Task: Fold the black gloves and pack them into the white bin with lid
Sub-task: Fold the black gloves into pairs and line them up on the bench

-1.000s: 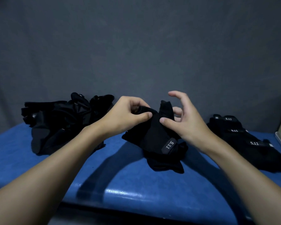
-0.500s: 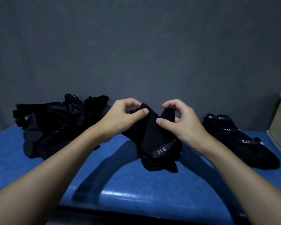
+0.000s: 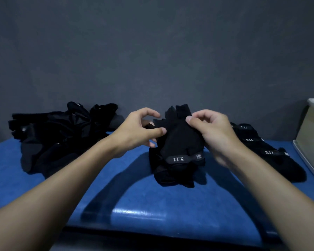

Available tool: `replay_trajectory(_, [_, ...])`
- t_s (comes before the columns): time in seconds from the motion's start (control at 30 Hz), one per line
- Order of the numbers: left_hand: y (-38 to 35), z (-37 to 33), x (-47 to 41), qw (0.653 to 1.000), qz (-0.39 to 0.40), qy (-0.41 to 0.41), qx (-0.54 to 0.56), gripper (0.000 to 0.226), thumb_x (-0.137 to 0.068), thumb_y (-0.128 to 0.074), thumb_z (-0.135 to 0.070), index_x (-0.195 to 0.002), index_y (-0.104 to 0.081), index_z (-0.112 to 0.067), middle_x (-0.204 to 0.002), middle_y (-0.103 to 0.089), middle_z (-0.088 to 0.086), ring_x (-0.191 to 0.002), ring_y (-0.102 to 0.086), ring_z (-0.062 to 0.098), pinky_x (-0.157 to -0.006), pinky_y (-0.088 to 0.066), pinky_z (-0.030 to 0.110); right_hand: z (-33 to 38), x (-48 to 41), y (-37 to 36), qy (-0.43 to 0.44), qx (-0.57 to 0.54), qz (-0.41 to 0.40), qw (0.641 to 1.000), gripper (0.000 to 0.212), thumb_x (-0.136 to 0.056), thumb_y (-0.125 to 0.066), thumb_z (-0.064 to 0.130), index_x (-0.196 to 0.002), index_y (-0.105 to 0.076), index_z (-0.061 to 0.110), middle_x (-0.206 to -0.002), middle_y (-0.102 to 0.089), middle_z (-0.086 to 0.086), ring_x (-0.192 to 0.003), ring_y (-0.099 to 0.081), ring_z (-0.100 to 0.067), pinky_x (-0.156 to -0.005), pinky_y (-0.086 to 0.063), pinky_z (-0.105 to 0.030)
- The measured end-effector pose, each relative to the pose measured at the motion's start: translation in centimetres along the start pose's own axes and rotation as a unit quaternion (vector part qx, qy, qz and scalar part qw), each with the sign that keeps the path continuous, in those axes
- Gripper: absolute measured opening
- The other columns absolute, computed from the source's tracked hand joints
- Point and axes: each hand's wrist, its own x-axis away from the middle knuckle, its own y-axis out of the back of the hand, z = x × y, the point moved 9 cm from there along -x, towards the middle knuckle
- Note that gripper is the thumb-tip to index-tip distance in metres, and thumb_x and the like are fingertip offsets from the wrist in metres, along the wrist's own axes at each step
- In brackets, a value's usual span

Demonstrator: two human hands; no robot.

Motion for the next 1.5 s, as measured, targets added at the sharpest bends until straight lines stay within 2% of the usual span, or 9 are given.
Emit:
replay_trajectory(0.1, [0.3,0.3,-0.2,0.999,-0.025,0.009,0.02,0.036,-0.086,-0.074,-0.005,-0.116,-0.057,-0.015,-0.081,-0.059,0.014,-0.069,-0.059,0.027,-0.066,-0.061,0.045,-1.9,0.1,0.2,-0.05,0.044,0.002,0.998,0.01,-0.089,-0.069,0.015,-0.082,-0.065,0.01,-0.073,-0.061,-0.006,-0.068,-0.056,-0.017,-0.061,-0.045,-0.029])
replay_trajectory(0.4, [-0.7,4.2,-0.4,0.996,-0.024,0.079,-0.042,0.032,-0.089,-0.071,-0.005,-0.115,-0.053,-0.007,-0.087,-0.062,0.015,-0.064,-0.066,0.022,-0.048,-0.057,0.032,-4.6,-0.1,-0.2,-0.029,0.258,0.04,0.965,0.014,-0.086,-0.072,0.022,-0.078,-0.063,0.015,-0.064,-0.057,0.003,-0.061,-0.053,-0.011,-0.059,-0.043,-0.023])
replay_trajectory(0.6, [-0.2,5.7,-0.9,0.976,-0.022,0.08,-0.199,0.035,-0.089,-0.071,-0.028,-0.118,-0.054,-0.019,-0.104,-0.058,0.007,-0.084,-0.06,0.017,-0.075,-0.055,0.039,-5.2,-0.6,0.2,-0.044,0.314,0.054,0.947,0.017,-0.088,-0.069,0.026,-0.103,-0.065,0.02,-0.087,-0.065,0.003,-0.073,-0.058,-0.009,-0.052,-0.044,-0.015])
replay_trajectory(0.73, [-0.8,3.7,-0.5,0.948,-0.004,-0.002,-0.319,0.026,-0.086,-0.07,-0.044,-0.108,-0.062,-0.031,-0.116,-0.051,-0.007,-0.109,-0.052,0.011,-0.093,-0.042,0.027,-5.9,-0.5,0.6,-0.06,0.369,0.085,0.923,0.029,-0.089,-0.069,0.028,-0.116,-0.063,0.019,-0.108,-0.062,-0.001,-0.089,-0.06,-0.016,-0.072,-0.045,-0.024])
replay_trajectory(0.83, [-2.3,2.2,0.5,0.955,0.07,-0.039,-0.286,0.023,-0.078,-0.079,-0.047,-0.093,-0.067,-0.033,-0.106,-0.061,-0.008,-0.101,-0.058,0.008,-0.092,-0.048,0.027,-6.5,-0.6,1.3,-0.08,0.379,0.085,0.918,0.032,-0.087,-0.071,0.031,-0.116,-0.062,0.019,-0.108,-0.062,-0.003,-0.091,-0.061,-0.018,-0.076,-0.046,-0.028])
replay_trajectory(0.97, [-4.5,2.1,1.8,0.923,0.163,-0.051,-0.345,0.033,-0.071,-0.086,-0.039,-0.095,-0.064,-0.036,-0.101,-0.058,-0.011,-0.094,-0.057,0.007,-0.084,-0.048,0.022,-7.4,-0.6,2.0,-0.105,0.374,0.086,0.917,0.026,-0.085,-0.074,0.027,-0.107,-0.064,0.017,-0.096,-0.064,-0.005,-0.077,-0.06,-0.016,-0.07,-0.044,-0.027])
replay_trajectory(1.07, [-4.8,1.9,2.2,0.908,0.159,-0.075,-0.381,0.03,-0.074,-0.083,-0.031,-0.098,-0.065,-0.032,-0.095,-0.058,-0.012,-0.089,-0.058,0.008,-0.081,-0.049,0.025,-7.0,-0.5,1.6,-0.082,0.359,0.085,0.926,0.015,-0.083,-0.074,0.016,-0.096,-0.066,0.019,-0.088,-0.059,0.0,-0.076,-0.056,-0.013,-0.07,-0.042,-0.024])
replay_trajectory(1.23, [-4.2,0.1,2.6,0.924,0.115,-0.117,-0.345,0.024,-0.078,-0.08,-0.027,-0.1,-0.071,-0.024,-0.087,-0.062,-0.014,-0.084,-0.056,0.005,-0.069,-0.04,0.008,-5.1,-0.3,1.5,-0.016,0.286,0.045,0.957,0.02,-0.083,-0.07,0.004,-0.079,-0.066,0.023,-0.071,-0.058,0.007,-0.067,-0.053,-0.009,-0.061,-0.041,-0.018])
replay_trajectory(1.5, [-5.1,0.3,3.4,0.937,0.17,-0.087,-0.293,0.024,-0.076,-0.084,-0.029,-0.095,-0.072,-0.022,-0.086,-0.07,0.0,-0.075,-0.061,0.011,-0.064,-0.046,0.02,-6.1,0.3,1.5,-0.044,0.33,0.083,0.939,0.012,-0.081,-0.074,0.01,-0.085,-0.067,0.02,-0.076,-0.059,0.003,-0.068,-0.054,-0.011,-0.063,-0.043,-0.021])
